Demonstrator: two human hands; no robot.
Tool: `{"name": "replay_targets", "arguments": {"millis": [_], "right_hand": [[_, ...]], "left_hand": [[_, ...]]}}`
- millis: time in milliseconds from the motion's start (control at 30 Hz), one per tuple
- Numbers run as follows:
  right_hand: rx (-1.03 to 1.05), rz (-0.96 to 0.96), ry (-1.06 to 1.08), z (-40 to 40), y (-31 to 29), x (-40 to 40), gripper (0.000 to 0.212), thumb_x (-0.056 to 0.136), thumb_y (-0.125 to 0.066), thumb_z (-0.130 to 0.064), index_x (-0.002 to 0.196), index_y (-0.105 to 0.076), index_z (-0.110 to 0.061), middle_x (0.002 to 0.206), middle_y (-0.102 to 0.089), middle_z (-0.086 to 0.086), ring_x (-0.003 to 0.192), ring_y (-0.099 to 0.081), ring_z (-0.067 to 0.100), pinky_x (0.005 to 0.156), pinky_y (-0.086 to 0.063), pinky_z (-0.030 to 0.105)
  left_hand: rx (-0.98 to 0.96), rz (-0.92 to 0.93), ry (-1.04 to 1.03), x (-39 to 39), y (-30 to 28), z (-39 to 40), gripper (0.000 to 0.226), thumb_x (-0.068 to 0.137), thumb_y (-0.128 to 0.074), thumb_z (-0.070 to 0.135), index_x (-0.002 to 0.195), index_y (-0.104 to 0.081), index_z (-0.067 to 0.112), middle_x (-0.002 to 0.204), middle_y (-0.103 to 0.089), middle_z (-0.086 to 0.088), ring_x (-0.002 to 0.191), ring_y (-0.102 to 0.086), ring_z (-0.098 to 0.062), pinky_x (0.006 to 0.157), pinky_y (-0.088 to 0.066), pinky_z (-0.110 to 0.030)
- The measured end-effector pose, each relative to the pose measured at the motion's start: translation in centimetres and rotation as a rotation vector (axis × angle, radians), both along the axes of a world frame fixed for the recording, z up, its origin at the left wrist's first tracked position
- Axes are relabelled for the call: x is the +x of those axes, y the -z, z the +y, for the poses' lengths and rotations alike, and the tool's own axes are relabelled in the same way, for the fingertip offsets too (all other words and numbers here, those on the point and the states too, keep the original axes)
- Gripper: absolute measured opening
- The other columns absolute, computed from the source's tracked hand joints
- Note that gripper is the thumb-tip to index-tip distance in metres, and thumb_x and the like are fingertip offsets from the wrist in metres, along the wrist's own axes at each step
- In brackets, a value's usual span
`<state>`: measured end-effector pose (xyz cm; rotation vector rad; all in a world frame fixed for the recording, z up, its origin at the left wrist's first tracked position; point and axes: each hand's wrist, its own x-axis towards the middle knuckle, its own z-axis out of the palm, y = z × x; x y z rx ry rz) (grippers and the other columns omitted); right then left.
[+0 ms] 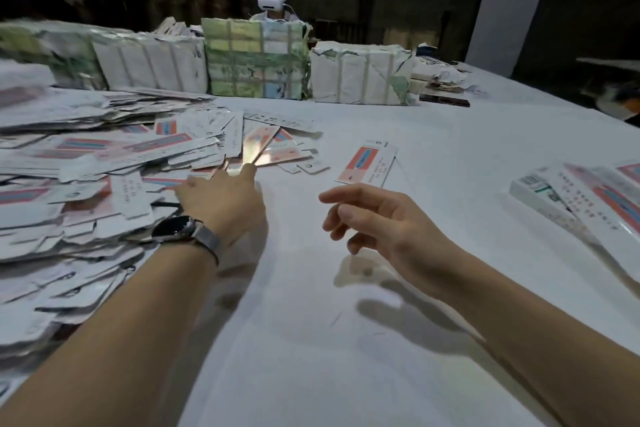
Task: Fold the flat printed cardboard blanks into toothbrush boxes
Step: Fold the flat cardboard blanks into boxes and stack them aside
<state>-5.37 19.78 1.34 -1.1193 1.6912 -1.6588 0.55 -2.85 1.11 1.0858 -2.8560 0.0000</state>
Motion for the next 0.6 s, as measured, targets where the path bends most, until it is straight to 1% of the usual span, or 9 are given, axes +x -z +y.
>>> {"name": "replay_targets", "arguments": {"millis": [33, 67, 100, 200, 267, 333, 400, 500, 600], "right_hand": [[-0.001, -0.003, 0.005, 0.0, 0.0, 0.0, 0.021, 0.089, -0.061, -0.03, 0.105, -0.075, -0.033, 0.092, -0.071, -0.002, 0.087, -0.064, 0.012, 0.07, -0.05, 0.026], [-0.005, -0.01, 0.011, 0.0, 0.0, 0.0, 0.021, 0.089, -0.061, -0.03, 0.105, -0.075, -0.032, 0.091, -0.071, -0.001, 0.087, -0.064, 0.012, 0.07, -0.05, 0.026], [-0.009, -0.019, 0.016, 0.0, -0.1, 0.1, 0.021, 0.088, -0.062, -0.029, 0.104, -0.075, -0.031, 0.091, -0.071, -0.001, 0.086, -0.064, 0.012, 0.069, -0.049, 0.026], [-0.012, -0.031, 0.025, 0.0, -0.1, 0.1, 0.02, 0.087, -0.062, -0.029, 0.101, -0.076, -0.031, 0.089, -0.071, 0.0, 0.085, -0.063, 0.013, 0.069, -0.048, 0.027], [-0.011, -0.034, 0.026, -0.1, -0.1, 0.1, 0.02, 0.087, -0.061, -0.029, 0.1, -0.076, -0.032, 0.089, -0.071, 0.0, 0.085, -0.063, 0.013, 0.069, -0.048, 0.027], [-0.012, -0.037, 0.023, -0.1, 0.0, 0.1, 0.02, 0.088, -0.06, -0.03, 0.1, -0.076, -0.031, 0.089, -0.071, -0.001, 0.085, -0.063, 0.013, 0.069, -0.048, 0.027], [-0.023, -0.036, 0.023, -0.1, 0.0, 0.0, 0.02, 0.088, -0.06, -0.031, 0.1, -0.076, -0.032, 0.089, -0.071, -0.001, 0.085, -0.063, 0.013, 0.069, -0.048, 0.026], [-0.05, -0.034, 0.035, -0.1, 0.1, -0.2, 0.02, 0.088, -0.06, -0.031, 0.1, -0.076, -0.032, 0.088, -0.071, -0.001, 0.084, -0.064, 0.013, 0.069, -0.048, 0.026], [-0.1, -0.035, 0.088, -0.2, 0.1, -0.6, 0.02, 0.085, -0.063, -0.03, 0.101, -0.075, -0.033, 0.089, -0.07, -0.003, 0.083, -0.063, 0.012, 0.067, -0.048, 0.024]], "left_hand": [[-0.057, 0.021, 0.038, 0.1, 0.0, -0.1, 0.04, 0.101, -0.034, 0.038, 0.139, -0.036, 0.028, 0.127, -0.059, -0.015, 0.117, -0.054, -0.045, 0.086, -0.039, -0.045], [-0.119, 0.051, 0.074, 0.1, 0.0, -0.2, 0.037, 0.102, -0.036, 0.036, 0.137, -0.041, 0.025, 0.12, -0.062, -0.013, 0.109, -0.059, -0.041, 0.077, -0.037, -0.039], [-0.149, 0.083, 0.103, 0.1, -0.1, -0.4, 0.034, 0.101, -0.039, 0.034, 0.133, -0.044, 0.023, 0.114, -0.063, -0.012, 0.104, -0.06, -0.04, 0.072, -0.036, -0.037], [-0.09, 0.12, 0.116, 0.4, -0.5, -0.4, 0.033, 0.096, -0.051, 0.021, 0.129, -0.047, 0.021, 0.105, -0.053, -0.01, 0.102, -0.058, -0.04, 0.069, -0.038, -0.039], [-0.093, 0.119, 0.105, 0.4, -0.9, 0.0, 0.035, 0.092, -0.053, 0.01, 0.126, -0.051, 0.019, 0.106, -0.053, -0.01, 0.104, -0.058, -0.04, 0.072, -0.04, -0.039], [-0.128, 0.179, 0.089, 0.3, -1.5, 0.5, 0.034, 0.089, -0.052, 0.004, 0.119, -0.056, 0.017, 0.098, -0.051, -0.011, 0.099, -0.057, -0.041, 0.071, -0.04, -0.04], [-0.141, 0.309, 0.102, 0.4, -2.2, 1.0, 0.036, 0.085, -0.052, 0.0, 0.116, -0.057, 0.018, 0.092, -0.048, -0.011, 0.089, -0.054, -0.04, 0.067, -0.037, -0.039], [-0.192, 0.527, 0.217, 0.5, -3.0, 2.1, 0.045, 0.08, -0.05, -0.006, 0.116, -0.059, 0.018, 0.099, -0.061, -0.012, 0.085, -0.056, -0.042, 0.063, -0.037, -0.039], [-0.302, 0.769, 0.383, 0.9, -4.3, 4.1, 0.041, 0.082, -0.052, -0.009, 0.111, -0.066, 0.017, 0.104, -0.066, -0.008, 0.08, -0.06, -0.043, 0.058, -0.043, -0.041]]}}
